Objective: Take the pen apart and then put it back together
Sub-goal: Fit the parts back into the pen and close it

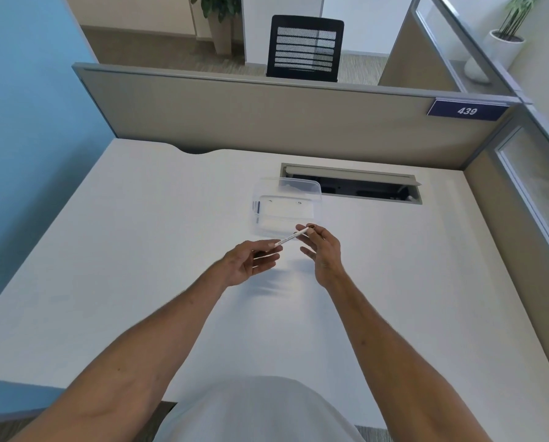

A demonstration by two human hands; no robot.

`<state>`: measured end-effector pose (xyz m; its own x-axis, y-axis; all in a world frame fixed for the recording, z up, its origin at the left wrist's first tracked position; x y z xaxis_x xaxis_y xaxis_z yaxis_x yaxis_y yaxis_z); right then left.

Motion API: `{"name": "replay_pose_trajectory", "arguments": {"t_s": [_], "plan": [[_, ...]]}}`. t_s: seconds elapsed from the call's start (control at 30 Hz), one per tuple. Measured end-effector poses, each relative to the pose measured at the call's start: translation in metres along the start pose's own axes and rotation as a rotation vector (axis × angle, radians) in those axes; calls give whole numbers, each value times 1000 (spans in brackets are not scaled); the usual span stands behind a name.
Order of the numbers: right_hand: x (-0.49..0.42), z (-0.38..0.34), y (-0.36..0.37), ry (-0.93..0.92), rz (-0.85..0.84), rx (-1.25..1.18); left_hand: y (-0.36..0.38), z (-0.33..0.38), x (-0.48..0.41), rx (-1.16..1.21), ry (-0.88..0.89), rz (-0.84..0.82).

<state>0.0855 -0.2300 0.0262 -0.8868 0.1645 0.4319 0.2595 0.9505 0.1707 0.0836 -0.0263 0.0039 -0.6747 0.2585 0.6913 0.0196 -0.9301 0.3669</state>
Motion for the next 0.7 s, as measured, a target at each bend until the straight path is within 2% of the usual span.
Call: {"name": "replay_pose_trajectory", "arguments": {"t_s": [0.13,0.3,0.4,0.7], "plan": [[-3,-1,2,42,-26,-111,7,-6,-4,-179,-9,-42],[-4,3,7,173,-32,-532,21,-5,-9,-235,36,-77],[-7,5,11,206,-43,-688,28,-4,-12,-273,57,-90],[-7,5,18,231,5,-741,40,0,-14,-416,149,-145]]}}
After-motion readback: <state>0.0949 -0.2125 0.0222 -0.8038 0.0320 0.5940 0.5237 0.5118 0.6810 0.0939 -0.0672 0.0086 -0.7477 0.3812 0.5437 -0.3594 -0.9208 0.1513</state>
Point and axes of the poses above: each hand's wrist, its own x-axis away from the middle knuckle, its own y-axis out of the palm, z = x × y, the point moved 6 cm from there along -x, towards the middle knuckle, and after that the axes turned 1 degree about x, right-handed, at the moved point
